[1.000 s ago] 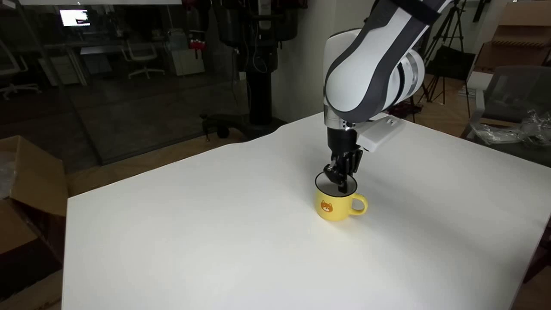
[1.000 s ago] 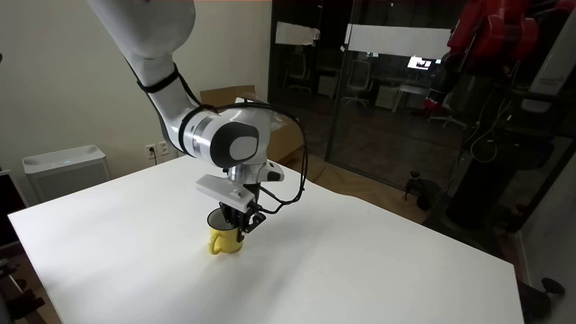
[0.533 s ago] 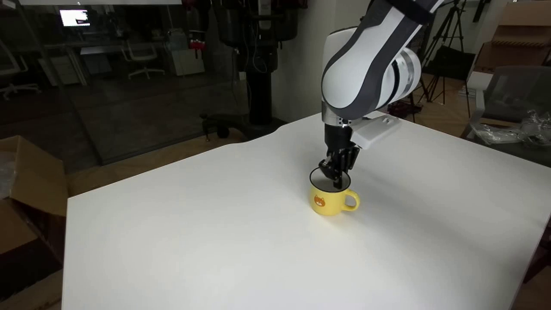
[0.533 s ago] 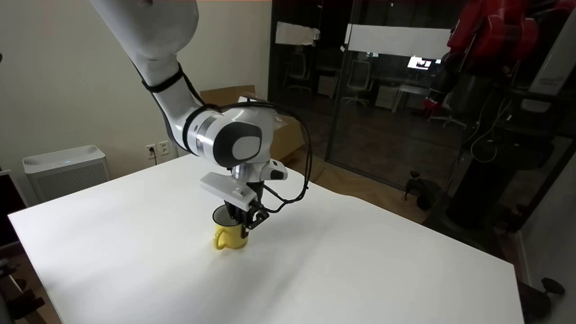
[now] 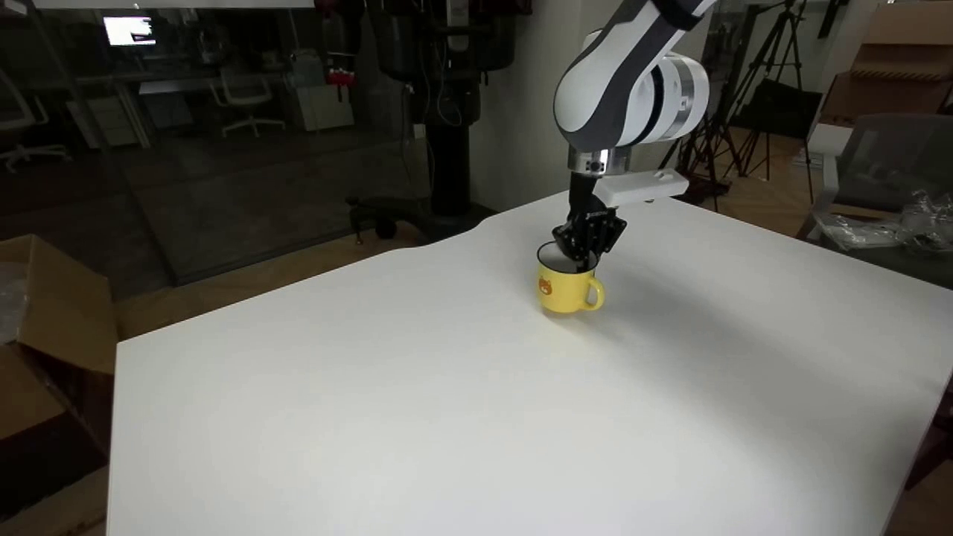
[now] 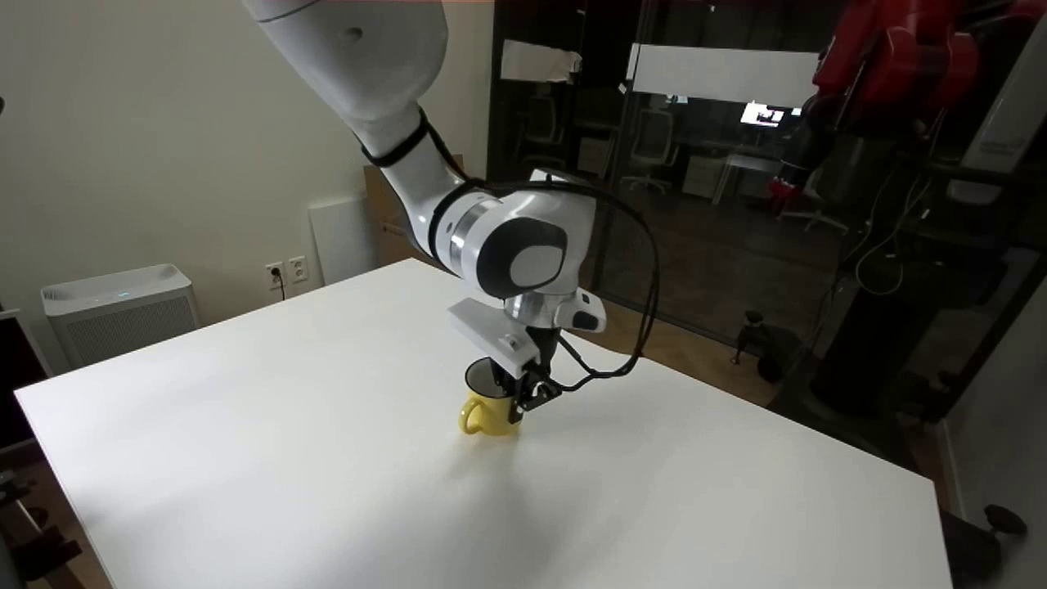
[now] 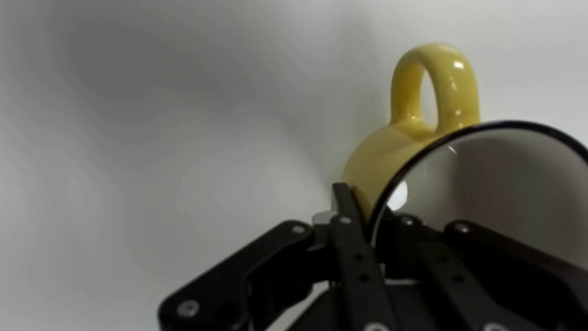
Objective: Move the cup backward
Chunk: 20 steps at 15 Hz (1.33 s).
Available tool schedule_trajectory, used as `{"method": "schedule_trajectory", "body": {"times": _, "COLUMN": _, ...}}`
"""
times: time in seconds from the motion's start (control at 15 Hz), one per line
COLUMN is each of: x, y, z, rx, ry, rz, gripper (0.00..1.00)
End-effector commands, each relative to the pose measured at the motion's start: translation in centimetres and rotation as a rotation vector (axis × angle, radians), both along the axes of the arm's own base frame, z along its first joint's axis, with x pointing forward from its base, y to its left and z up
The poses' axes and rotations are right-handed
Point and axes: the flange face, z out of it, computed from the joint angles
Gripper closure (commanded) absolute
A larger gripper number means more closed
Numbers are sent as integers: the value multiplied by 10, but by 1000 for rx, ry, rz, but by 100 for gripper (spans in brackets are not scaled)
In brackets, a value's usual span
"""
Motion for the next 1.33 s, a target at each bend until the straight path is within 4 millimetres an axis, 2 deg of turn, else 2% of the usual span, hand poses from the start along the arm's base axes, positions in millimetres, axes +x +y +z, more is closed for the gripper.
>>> {"method": "schedule_trajectory", "body": {"times": 0.0, "x": 27, "y": -21, "z": -2, "rx": 55, "ry": 36, "rz": -101, "gripper": 98}}
{"method": "schedule_trajectory", "body": {"times": 0.13, "x": 33, "y": -28, "z": -9, "rx": 66, "ry": 53, "rz": -132, "gripper": 98}}
{"method": "schedule_trajectory", "body": {"times": 0.4, "x": 44, "y": -30, "z": -26, "rx": 52, "ry": 57, "rz": -181, "gripper": 98}}
{"method": "schedule_trajectory", "body": {"times": 0.93, "x": 61, "y": -29, "z": -24, "rx": 47, "ry": 57, "rz": -241, "gripper": 98}}
{"method": "schedule_trajectory", "body": {"times": 1.0, "x": 62, "y": -29, "z": -24, "rx": 48, "ry": 61, "rz": -244, "gripper": 65}}
{"method": "schedule_trajectory", "body": {"times": 1.07, "x": 63, "y": -28, "z": -23, "rx": 49, "ry": 63, "rz": -246, "gripper": 64}}
{"method": "schedule_trajectory", "body": {"times": 1.27, "x": 66, "y": -27, "z": -21, "rx": 46, "ry": 54, "rz": -248, "gripper": 44}}
